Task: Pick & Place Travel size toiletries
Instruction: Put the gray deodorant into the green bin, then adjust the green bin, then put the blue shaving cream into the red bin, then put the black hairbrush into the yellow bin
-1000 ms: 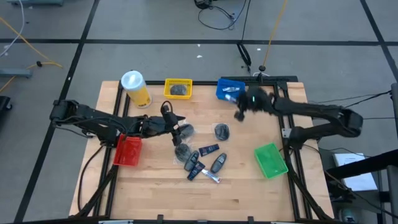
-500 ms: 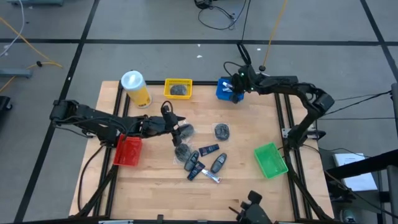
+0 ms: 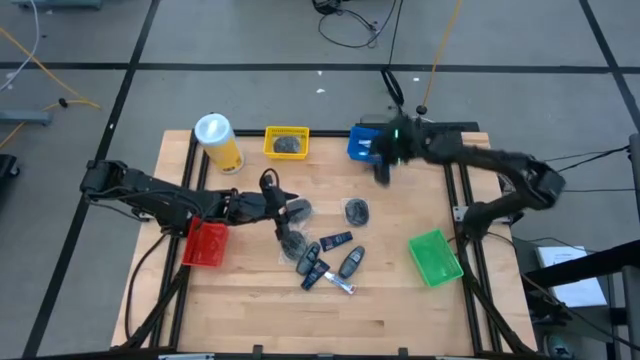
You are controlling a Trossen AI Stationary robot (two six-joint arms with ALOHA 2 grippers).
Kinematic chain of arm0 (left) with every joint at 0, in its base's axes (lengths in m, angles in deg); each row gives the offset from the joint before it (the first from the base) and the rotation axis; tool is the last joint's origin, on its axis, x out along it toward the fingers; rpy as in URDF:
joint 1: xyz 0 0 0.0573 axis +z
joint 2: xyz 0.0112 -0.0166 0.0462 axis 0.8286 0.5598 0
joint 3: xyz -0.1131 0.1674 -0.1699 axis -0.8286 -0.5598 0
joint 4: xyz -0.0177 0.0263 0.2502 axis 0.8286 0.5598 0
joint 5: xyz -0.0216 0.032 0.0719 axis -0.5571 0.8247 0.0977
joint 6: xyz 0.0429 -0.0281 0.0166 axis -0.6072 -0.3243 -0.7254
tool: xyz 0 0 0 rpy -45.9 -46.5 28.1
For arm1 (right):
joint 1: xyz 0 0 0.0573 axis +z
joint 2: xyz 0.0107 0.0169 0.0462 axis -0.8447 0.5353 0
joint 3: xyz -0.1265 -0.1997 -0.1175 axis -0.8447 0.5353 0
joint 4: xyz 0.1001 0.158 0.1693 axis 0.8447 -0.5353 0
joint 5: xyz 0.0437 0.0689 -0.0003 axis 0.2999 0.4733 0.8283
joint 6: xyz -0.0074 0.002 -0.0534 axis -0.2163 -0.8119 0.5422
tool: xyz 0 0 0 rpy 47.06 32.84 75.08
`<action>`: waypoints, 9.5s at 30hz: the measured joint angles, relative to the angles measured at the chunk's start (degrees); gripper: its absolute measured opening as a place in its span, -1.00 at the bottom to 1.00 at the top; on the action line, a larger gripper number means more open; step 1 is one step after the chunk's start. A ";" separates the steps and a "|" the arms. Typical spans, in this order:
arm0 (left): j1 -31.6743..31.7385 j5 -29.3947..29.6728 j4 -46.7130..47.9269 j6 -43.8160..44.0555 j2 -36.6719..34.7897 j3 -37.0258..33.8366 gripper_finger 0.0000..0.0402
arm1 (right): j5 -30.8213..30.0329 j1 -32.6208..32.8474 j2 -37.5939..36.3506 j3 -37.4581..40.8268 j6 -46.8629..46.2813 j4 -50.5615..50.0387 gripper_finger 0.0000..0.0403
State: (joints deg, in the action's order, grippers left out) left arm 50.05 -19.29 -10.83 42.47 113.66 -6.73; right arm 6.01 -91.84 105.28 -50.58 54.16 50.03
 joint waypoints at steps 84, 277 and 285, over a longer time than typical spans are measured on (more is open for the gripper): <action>0.78 -4.98 -16.83 -4.88 12.66 -0.07 -0.09 | -31.45 75.57 -18.92 13.97 -127.82 -48.33 0.22; 2.65 1.46 10.31 5.94 31.32 12.68 0.49 | -51.82 52.95 7.66 43.42 -25.04 85.05 0.26; -0.98 15.62 11.80 1.95 33.81 12.81 0.23 | -51.84 52.95 7.66 43.42 -25.04 84.88 0.26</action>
State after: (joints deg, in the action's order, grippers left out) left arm 49.06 -3.67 0.97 44.42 147.47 6.08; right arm -45.83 -38.90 112.94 -7.16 29.12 134.90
